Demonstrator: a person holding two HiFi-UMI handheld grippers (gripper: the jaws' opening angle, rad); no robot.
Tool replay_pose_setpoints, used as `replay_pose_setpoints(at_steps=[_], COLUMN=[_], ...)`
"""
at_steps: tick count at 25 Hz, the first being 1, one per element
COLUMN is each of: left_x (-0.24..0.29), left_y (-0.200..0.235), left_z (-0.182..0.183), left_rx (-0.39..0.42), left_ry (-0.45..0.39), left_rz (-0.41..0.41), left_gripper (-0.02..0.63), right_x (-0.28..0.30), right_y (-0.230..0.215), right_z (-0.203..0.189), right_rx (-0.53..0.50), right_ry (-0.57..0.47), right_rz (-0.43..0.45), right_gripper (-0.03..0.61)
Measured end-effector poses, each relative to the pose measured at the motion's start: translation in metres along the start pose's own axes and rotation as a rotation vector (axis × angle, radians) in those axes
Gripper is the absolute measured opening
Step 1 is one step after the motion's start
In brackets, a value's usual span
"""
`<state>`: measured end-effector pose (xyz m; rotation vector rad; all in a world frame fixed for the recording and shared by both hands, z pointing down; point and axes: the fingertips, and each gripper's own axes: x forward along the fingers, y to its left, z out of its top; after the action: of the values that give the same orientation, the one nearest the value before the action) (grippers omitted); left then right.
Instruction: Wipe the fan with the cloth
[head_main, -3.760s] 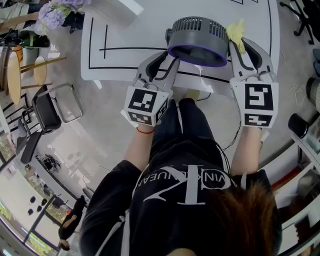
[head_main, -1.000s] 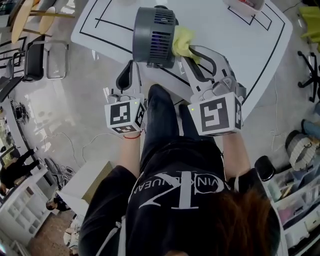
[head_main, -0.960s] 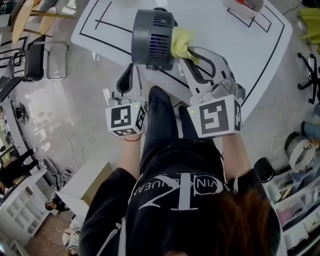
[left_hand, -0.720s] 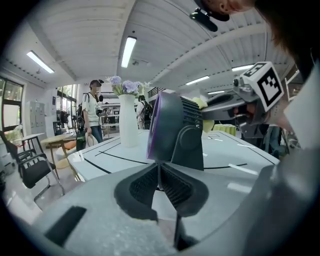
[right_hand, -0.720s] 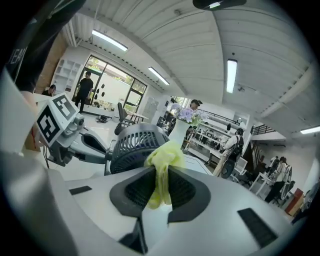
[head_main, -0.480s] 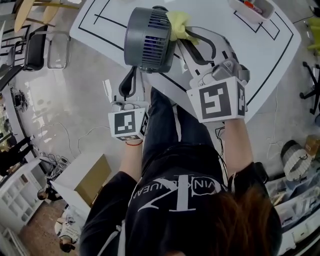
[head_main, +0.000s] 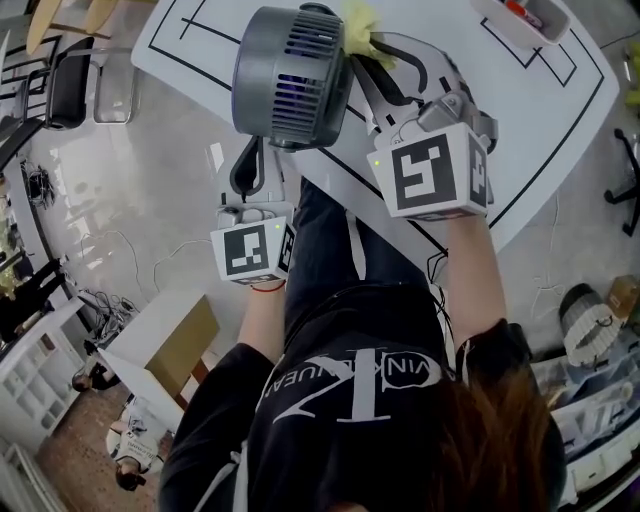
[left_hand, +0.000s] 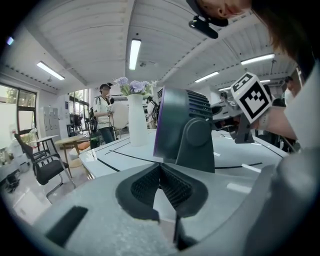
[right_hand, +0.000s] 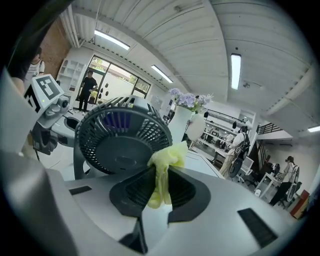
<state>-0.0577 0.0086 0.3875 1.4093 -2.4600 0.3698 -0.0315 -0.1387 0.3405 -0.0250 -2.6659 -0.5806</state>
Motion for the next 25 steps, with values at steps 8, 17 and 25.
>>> replay_pose_setpoints(at_steps=[8, 17, 25], left_x=[0.005, 0.001, 0.0], left_y=[0.004, 0.001, 0.0], left_z=[-0.001, 0.0, -0.002], left_rx=[-0.036, -0.046, -0.056], left_ry=[0.001, -0.003, 0.008], left_rz=[0.018, 0.01, 0.002], left_gripper=[0.0, 0.0, 0.0], right_x=[0.012, 0.012, -0.006], right_y=[0.014, 0.054, 0.083], right_z=[-0.017, -0.035, -0.028], right_rx=[-0.063, -0.115, -0.092], right_ry=[0.065, 0.15, 0.155], right_rz=[0.023, 0.117, 0.171], right_gripper=[0.064, 0.064, 0.064])
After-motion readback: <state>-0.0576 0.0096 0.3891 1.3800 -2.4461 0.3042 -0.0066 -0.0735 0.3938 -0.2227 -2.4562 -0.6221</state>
